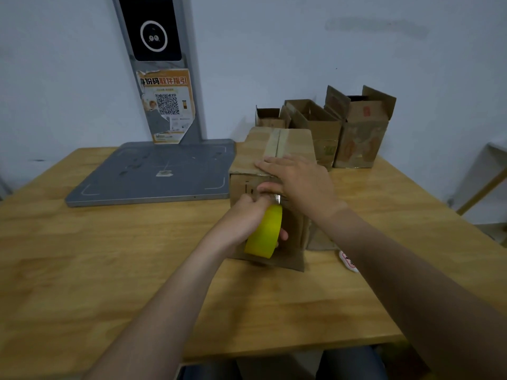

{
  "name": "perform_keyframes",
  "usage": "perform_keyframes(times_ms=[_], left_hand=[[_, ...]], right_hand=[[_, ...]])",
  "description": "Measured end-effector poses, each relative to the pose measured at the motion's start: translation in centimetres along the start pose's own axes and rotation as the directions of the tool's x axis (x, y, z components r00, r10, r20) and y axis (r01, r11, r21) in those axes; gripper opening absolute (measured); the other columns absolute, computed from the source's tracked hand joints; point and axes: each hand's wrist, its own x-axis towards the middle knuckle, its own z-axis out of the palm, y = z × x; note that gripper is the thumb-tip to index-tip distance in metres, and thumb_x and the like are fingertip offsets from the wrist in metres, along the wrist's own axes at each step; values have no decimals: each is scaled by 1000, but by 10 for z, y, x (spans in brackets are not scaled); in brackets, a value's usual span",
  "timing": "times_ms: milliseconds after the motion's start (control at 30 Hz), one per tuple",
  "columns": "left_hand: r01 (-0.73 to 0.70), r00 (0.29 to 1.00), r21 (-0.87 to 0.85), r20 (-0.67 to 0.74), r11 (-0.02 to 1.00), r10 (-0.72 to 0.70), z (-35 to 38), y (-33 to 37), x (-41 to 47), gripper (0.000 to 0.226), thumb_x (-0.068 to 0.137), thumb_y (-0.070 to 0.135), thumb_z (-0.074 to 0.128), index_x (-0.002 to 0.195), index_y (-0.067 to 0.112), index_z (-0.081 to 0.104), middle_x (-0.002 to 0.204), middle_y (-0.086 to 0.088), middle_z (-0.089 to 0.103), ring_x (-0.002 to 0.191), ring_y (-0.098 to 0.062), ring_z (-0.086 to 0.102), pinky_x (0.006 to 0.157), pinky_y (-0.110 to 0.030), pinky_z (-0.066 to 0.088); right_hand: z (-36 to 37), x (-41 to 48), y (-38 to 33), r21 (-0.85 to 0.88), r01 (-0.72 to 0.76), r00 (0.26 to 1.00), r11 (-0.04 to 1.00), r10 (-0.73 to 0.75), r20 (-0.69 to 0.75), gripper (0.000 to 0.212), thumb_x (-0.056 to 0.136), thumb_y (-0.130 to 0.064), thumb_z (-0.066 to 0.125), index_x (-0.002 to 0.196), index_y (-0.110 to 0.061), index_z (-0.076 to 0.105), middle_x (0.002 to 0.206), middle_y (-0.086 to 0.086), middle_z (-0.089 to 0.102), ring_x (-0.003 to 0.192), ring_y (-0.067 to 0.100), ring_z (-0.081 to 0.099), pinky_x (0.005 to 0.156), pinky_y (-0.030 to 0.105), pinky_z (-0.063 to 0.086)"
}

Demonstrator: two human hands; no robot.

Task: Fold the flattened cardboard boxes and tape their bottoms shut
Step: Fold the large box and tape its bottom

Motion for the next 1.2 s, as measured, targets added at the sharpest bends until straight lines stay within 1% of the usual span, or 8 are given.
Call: perform_keyframes(times_ms=[200, 500, 633, 733, 833, 967, 1033, 1200], left_hand=[[193, 977, 110, 76, 975, -201, -7, -2, 5, 39, 112, 38, 31, 122, 4, 48, 85, -20, 78, 62, -28, 72, 61, -34, 59], [111, 994, 20, -17, 994, -111, 3, -9, 14, 35, 111, 35, 37, 132, 9, 47, 93, -17, 79, 68, -32, 75, 62, -36, 58], [68, 996, 4, -55, 998, -68, 7, -12, 9, 34, 111, 35, 37, 131, 11, 49, 93, -15, 80, 68, -30, 75, 56, -32, 57], [67, 994, -2, -81, 998, -67, 10, -10, 3, 31, 111, 34, 37, 128, 14, 54, 93, -12, 80, 66, -26, 75, 58, -28, 54], [72, 991, -22, -107, 997, -74, 14, -7, -5, 29, 111, 31, 40, 129, 14, 57, 94, -16, 80, 65, -28, 75, 52, -25, 54], [66, 991, -20, -117, 998, -68, 16, -7, -10, 29, 111, 30, 40, 130, 14, 57, 97, -17, 79, 70, -30, 74, 65, -31, 56], [71, 990, -22, -122, 997, -73, 17, -8, -11, 30, 112, 30, 39, 131, 14, 56, 98, -17, 79, 71, -30, 74, 68, -33, 56], [77, 988, -17, -134, 997, -79, 20, -7, -11, 30, 112, 30, 39, 132, 14, 55, 99, -17, 79, 73, -30, 75, 66, -32, 56]], right_hand=[[5, 2, 4, -47, 33, 999, 998, -33, -2, 61, 92, -64, 56, 145, -32, 56, 147, -4, 58, 131, 24, 56, 96, 39, 48], [2, 0, 4, -62, 61, 998, 996, -60, 7, 69, 88, -66, 62, 146, -29, 54, 147, -4, 57, 133, 24, 53, 102, 40, 45], [-11, -13, 12, 260, -69, 983, 963, 110, -146, 54, 95, -56, 53, 139, -25, 59, 134, -3, 65, 132, 25, 43, 106, 42, 42], [-12, -45, 32, 440, -245, 882, 864, 387, -268, 36, 100, -38, 51, 135, -31, 56, 126, -8, 62, 120, 9, 45, 93, 32, 49], [-6, -82, 60, 421, -569, 778, 706, 628, -2, 27, 99, -30, 55, 126, -28, 59, 119, -5, 64, 104, 17, 62, 83, 37, 52], [3, -126, 74, 22, -740, 554, 672, 591, 586, 17, 80, -24, 68, 95, -16, 70, 89, 5, 71, 71, 27, 71, 70, 42, 64], [10, -136, 75, 21, -711, 544, 703, 530, 650, 14, 71, -20, 75, 74, -11, 64, 71, 6, 69, 57, 25, 69, 61, 38, 64], [18, -143, 71, -59, -587, 629, 807, 502, 594, 20, 88, -18, 72, 73, -11, 61, 64, 6, 67, 40, 14, 63, 44, 25, 51]])
